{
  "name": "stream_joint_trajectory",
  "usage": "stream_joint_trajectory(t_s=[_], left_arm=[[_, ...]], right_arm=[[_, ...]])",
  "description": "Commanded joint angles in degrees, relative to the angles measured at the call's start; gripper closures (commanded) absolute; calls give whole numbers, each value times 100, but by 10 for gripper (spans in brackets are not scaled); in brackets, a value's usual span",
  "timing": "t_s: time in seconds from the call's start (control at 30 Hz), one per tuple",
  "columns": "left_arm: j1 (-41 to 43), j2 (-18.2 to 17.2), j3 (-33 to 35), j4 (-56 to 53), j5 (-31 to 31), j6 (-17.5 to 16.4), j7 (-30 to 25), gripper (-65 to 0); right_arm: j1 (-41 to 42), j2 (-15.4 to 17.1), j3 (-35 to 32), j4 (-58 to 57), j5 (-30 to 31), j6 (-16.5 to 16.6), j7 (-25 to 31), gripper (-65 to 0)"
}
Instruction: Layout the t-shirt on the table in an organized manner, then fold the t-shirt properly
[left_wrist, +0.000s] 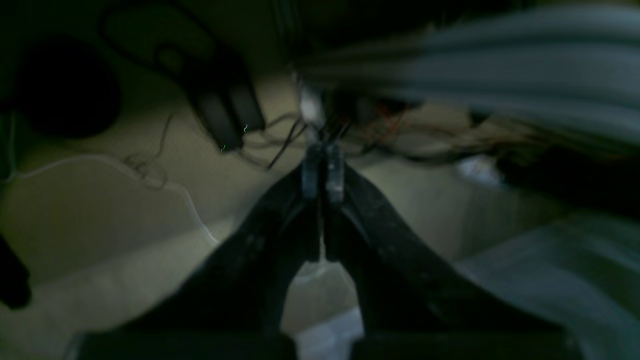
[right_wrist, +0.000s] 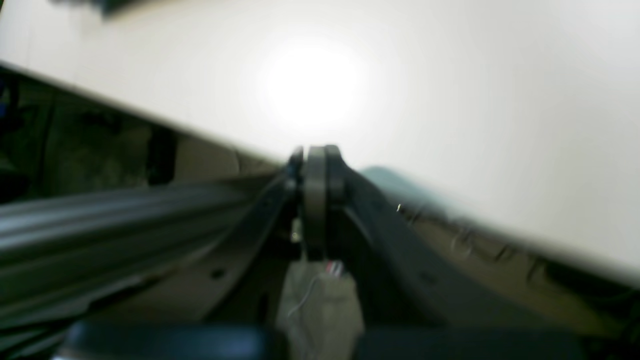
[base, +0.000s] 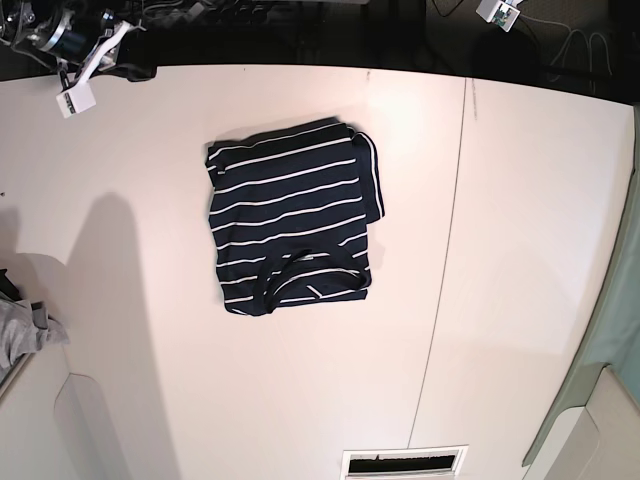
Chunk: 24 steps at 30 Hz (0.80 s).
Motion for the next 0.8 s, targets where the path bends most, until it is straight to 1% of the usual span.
stream_joint_trajectory(t_s=[0.0, 0.17, 0.23, 0.3, 0.43, 0.53, 0.63, 0.67, 0.77], left_arm=[[79, -181, 20, -101, -20, 138, -2, 0], [2, -931, 498, -1014, -42, 723, 114, 0], [-129, -1143, 785, -1318, -20, 824, 120, 0], [-284, -1263, 1080, -1596, 28, 966, 114, 0], [-800, -1270, 1727, -2190, 195, 1217, 68, 0], [-1298, -1172, 2218, -2804, 195, 1309, 0, 0], [-1764, -957, 2603, -3578, 195, 1320, -175, 0], [-1893, -874, 2699, -3858, 197, 1320, -282, 0], [-2236, -610, 2907, -4719, 439, 1318, -654, 0]], right_arm=[[-162, 9, 11, 87, 13, 55, 85, 0], [-717, -492, 2, 63, -603, 55, 59, 0], [-850, -691, -50, -17, -896, 52, 55, 0], [-885, -837, -205, -197, -1261, 44, -4, 0], [-785, -984, -780, -791, -1810, -129, -50, 0], [-501, -1062, -1272, -1416, -2310, -271, -52, 0], [-101, -1064, -1692, -2081, -2721, -573, -52, 0], [39, -1067, -1779, -2282, -2813, -625, -52, 0], [439, -1115, -1878, -2723, -2848, -614, -46, 0]])
